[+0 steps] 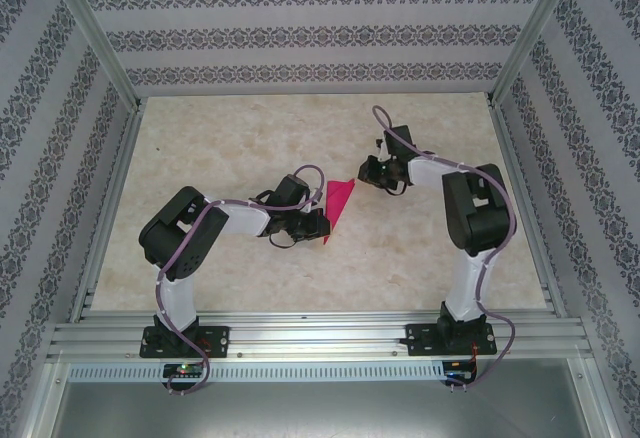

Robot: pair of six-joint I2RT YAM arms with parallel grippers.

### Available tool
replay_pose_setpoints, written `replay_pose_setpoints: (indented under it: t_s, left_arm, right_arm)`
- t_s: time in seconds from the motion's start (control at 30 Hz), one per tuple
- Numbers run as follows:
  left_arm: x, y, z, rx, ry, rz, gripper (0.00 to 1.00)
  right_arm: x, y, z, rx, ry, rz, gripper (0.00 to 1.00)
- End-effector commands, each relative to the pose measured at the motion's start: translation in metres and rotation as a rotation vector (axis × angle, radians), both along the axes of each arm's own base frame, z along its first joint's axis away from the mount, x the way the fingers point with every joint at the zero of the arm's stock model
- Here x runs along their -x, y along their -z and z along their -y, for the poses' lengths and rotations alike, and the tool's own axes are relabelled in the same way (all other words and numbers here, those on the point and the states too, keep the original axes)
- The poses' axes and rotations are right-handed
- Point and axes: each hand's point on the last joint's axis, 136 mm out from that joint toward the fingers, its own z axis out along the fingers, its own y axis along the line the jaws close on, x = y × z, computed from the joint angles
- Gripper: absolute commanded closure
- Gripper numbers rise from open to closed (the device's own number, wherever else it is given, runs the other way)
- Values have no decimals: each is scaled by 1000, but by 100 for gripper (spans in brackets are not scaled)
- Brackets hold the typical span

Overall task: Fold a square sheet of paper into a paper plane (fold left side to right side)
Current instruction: Fold the wing for the fifth time at the center of the table.

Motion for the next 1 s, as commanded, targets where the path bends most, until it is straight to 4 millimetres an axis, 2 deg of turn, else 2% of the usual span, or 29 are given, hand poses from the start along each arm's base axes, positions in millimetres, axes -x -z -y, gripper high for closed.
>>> replay_pose_setpoints:
  t_s: [0.0, 0.1, 0.17, 0.27, 0.37, 0.53, 0.97]
  left_arm:
    - [37, 48, -21, -127, 26, -142, 93]
    - [37, 48, -21, -127, 27, -140, 93]
    - [36, 47, -21, -127, 28, -138, 93]
    - [37, 48, -21, -129, 30, -141, 93]
    - [37, 47, -21, -128, 31, -138, 93]
    - [38, 47, -22, -129, 31, -139, 93]
    - [41, 49, -24, -130, 29, -147, 93]
  right_arm:
    - [16, -43, -13, -81, -52, 89, 81]
    - [42, -48, -39, -136, -104, 86, 80]
    - [56, -40, -57, -160, -127, 59, 80]
    - [63, -25, -73, -160, -144, 35, 80]
    - [60, -10, -77, -151, -142, 9, 81]
    - [45, 8, -73, -73, -150, 10, 81]
    - [3, 28, -26, 76, -97, 15, 81]
